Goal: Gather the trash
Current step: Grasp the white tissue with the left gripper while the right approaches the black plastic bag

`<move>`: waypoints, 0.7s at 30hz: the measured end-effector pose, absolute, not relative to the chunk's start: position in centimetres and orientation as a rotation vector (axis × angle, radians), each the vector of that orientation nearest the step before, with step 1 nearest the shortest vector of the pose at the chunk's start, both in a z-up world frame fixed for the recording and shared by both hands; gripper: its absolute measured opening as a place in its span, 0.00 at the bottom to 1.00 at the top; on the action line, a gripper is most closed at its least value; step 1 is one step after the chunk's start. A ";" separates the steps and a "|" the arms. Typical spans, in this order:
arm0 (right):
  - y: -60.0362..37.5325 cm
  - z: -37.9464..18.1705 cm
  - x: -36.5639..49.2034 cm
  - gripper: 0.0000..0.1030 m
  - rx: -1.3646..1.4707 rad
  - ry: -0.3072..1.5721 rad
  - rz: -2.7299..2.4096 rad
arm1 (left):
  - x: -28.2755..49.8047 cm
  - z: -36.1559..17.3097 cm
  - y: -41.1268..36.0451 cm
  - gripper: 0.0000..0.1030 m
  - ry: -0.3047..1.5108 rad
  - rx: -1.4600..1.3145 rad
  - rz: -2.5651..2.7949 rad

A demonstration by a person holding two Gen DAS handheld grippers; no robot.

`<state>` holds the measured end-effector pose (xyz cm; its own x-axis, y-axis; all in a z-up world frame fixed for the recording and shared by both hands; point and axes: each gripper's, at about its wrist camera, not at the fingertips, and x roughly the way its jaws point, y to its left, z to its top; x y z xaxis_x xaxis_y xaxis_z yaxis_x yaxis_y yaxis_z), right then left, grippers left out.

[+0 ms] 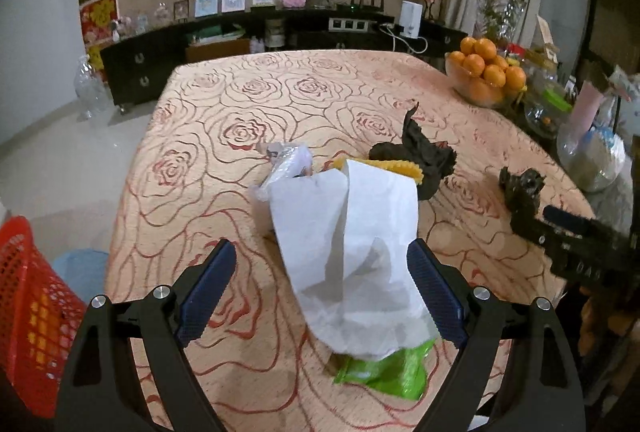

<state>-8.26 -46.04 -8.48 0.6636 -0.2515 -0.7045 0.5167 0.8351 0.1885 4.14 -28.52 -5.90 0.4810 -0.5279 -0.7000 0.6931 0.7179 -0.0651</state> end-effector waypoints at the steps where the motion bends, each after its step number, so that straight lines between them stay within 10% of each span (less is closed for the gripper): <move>1: -46.1 -8.5 -8.2 0.77 0.396 0.726 -0.446 | 4.3 -6.1 -28.7 0.81 0.767 0.235 -0.760; 12: -46.0 -8.8 -8.1 0.77 0.400 0.737 -0.440 | 4.4 -7.8 -29.8 0.24 0.829 0.225 -0.836; 21: -46.0 -8.7 -8.1 0.77 0.402 0.731 -0.435 | 4.3 -5.6 -27.1 0.16 0.781 0.139 -0.831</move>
<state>-8.15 -46.01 -8.74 0.6641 -0.2374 -0.7089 0.5101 0.8371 0.1976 4.31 -27.09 -5.64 0.4181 -0.6111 -0.6721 0.7082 0.6827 -0.1801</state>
